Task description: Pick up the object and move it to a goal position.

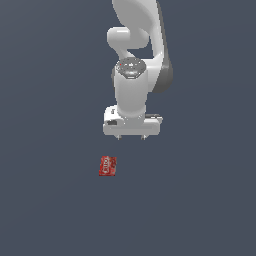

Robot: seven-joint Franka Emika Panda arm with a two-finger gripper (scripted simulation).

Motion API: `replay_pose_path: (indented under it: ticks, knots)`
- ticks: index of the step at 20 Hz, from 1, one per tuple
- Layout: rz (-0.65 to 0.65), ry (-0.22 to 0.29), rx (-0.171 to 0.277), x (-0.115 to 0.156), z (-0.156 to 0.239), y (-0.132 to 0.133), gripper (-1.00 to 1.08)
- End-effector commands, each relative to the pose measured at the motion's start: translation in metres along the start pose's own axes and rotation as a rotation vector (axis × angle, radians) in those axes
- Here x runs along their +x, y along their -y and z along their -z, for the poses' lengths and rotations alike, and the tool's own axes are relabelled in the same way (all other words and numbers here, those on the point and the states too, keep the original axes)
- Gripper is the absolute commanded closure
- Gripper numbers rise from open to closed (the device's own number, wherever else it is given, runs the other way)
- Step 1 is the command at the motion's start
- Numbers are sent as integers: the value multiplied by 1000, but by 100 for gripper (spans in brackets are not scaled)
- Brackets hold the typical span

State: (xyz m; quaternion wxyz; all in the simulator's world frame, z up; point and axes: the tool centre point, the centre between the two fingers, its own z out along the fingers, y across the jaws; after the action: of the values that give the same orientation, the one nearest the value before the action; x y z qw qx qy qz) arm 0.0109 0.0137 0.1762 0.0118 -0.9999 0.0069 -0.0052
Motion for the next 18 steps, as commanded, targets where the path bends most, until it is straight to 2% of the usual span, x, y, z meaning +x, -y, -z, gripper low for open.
replay_pose_path:
  ticks: [1, 10, 18]
  knots:
    - [0, 0, 0, 0, 0, 0, -92]
    - [18, -53, -13, 14, 29, 3, -92]
    - [14, -48, -13, 17, 21, -3, -92]
